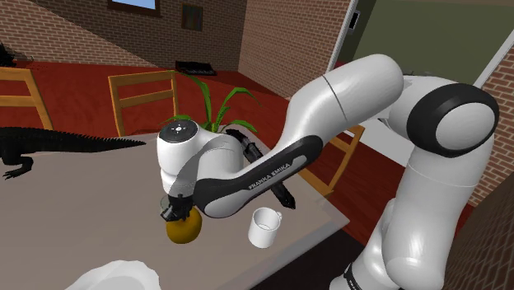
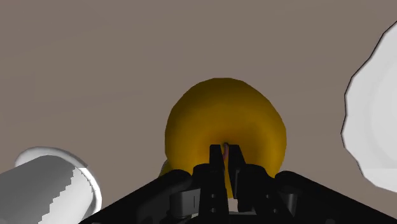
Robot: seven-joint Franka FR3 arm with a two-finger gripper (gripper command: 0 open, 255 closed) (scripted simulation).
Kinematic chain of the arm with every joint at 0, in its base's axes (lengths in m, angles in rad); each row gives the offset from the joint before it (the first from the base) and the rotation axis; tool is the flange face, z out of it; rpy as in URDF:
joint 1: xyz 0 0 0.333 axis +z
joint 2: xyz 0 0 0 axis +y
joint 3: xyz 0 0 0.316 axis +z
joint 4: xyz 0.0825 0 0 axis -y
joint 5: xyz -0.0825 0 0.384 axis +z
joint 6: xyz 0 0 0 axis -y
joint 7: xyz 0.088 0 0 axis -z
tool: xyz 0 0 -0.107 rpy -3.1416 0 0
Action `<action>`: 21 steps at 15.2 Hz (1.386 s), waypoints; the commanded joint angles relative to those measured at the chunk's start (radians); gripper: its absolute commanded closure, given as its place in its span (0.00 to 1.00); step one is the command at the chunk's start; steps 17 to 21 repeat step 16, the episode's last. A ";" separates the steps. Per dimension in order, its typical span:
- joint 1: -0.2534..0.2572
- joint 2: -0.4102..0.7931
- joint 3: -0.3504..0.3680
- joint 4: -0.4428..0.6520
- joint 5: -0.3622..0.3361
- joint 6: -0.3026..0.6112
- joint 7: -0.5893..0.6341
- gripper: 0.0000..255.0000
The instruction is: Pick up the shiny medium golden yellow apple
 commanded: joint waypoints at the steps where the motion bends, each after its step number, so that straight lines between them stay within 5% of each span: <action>1: -0.002 -0.013 0.003 0.006 0.012 -0.016 -0.011 1.00; 14: -0.012 -0.109 0.020 0.074 0.100 -0.159 -0.094 1.00; 21: -0.012 -0.110 0.020 0.075 0.101 -0.160 -0.095 1.00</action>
